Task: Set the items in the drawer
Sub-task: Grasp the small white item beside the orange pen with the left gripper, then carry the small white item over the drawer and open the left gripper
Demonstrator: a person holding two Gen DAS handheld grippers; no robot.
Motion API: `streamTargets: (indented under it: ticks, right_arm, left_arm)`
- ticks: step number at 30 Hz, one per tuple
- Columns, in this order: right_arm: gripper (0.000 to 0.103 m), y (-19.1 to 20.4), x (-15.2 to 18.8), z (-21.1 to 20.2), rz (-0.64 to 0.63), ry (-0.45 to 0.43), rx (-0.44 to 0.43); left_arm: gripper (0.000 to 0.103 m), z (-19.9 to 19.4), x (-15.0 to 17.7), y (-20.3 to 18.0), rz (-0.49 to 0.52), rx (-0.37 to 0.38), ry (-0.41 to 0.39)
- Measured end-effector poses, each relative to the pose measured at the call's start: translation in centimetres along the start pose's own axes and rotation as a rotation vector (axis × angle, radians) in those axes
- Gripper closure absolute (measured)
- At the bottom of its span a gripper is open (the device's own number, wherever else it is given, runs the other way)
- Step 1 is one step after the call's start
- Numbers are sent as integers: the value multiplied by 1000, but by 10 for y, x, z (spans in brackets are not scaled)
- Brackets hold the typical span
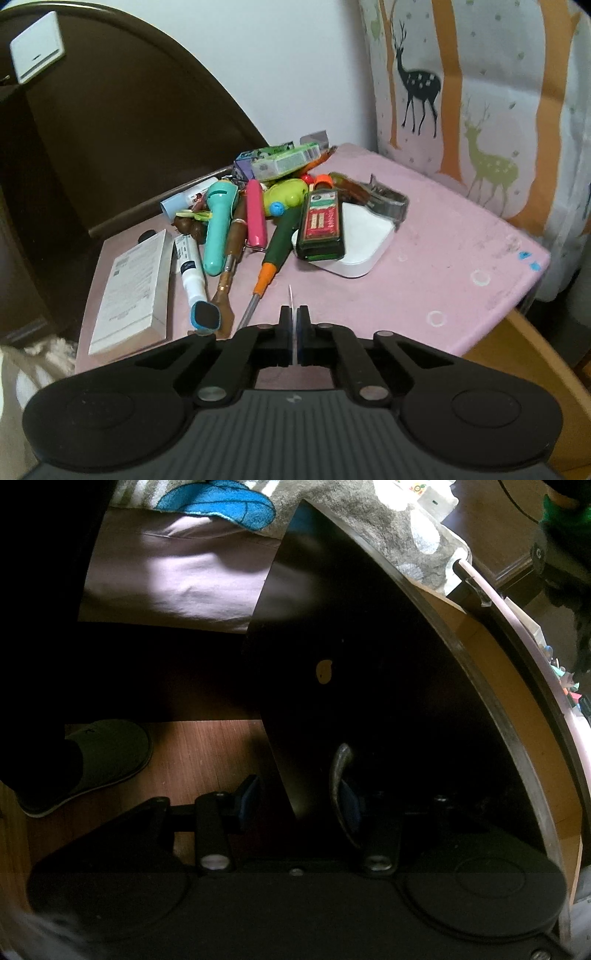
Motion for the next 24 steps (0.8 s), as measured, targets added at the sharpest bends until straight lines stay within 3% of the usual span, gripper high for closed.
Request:
streamTargets:
  ticks: [7,13,24]
  right_arm:
    - [54,0,-1,0,-4,0,0]
    - [54,0,-1,0,-6,1,1]
    - [54,1,-1,1,-12,6,2]
  left_arm:
    - [103,-35,13,-25,-49,78,4]
    - [103,-39,53,-63,-71,139,95]
    - [102,-3,107,-83,-118,102,278]
Point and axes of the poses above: each gripper's, at about its wrist camera, not at the fingertips, and z roughly the way its jaws point, y to its left, x to its underside, the point moved 1 cm from there along z, roughly the way its jaws point, and after that the axes turned 13 degrees about x, right-handed, at the moved point
